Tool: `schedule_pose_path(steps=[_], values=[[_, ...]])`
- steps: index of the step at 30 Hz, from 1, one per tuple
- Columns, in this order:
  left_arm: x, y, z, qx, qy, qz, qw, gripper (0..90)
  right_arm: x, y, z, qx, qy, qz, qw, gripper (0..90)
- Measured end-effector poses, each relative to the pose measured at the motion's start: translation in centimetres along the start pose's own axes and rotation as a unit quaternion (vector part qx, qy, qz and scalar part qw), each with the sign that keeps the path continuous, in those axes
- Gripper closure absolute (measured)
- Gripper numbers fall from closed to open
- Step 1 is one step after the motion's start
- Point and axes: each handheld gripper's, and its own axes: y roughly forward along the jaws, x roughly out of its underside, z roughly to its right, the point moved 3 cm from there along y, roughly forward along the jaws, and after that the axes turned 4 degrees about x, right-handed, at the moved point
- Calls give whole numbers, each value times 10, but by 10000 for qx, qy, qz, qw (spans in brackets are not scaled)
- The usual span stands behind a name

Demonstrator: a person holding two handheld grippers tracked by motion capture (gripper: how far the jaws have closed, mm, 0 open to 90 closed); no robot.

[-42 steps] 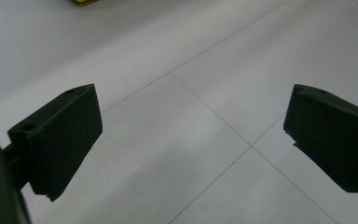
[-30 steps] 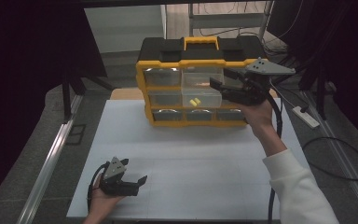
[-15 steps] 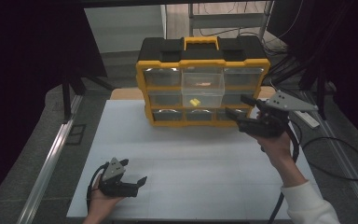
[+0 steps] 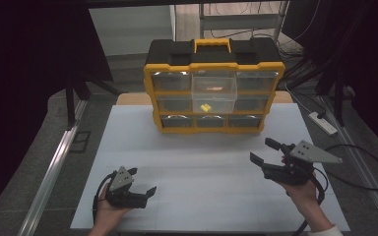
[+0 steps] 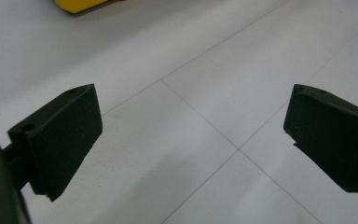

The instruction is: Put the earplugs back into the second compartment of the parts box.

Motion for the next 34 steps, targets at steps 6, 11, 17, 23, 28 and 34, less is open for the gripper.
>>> schedule_pose_path(steps=[6, 11, 17, 23, 28, 34], values=[[1, 1, 0, 3, 8, -16, 10000, 44, 47, -8, 10, 152, -14, -421, 9990, 252], [1, 1, 1, 3, 19, -17, 10000, 44, 72, -12, 18, 313, 139, -573, 9978, 254], [0, 2, -1, 3, 55, 1, 10000, 44, 84, -7, 23, 347, 79, -748, 9966, 252], [0, 1, 0, 21, 86, 25, 10000, 44, 89, -3, 24, 298, 132, -825, 9961, 252], [0, 1, 0, 29, 74, 52, 10000, 44, 89, -4, 21, 253, 86, -870, 9959, 252], [-1, 1, 0, 27, 89, 58, 9999, 44, 90, -4, 20, 272, 34, -895, 9956, 251]])
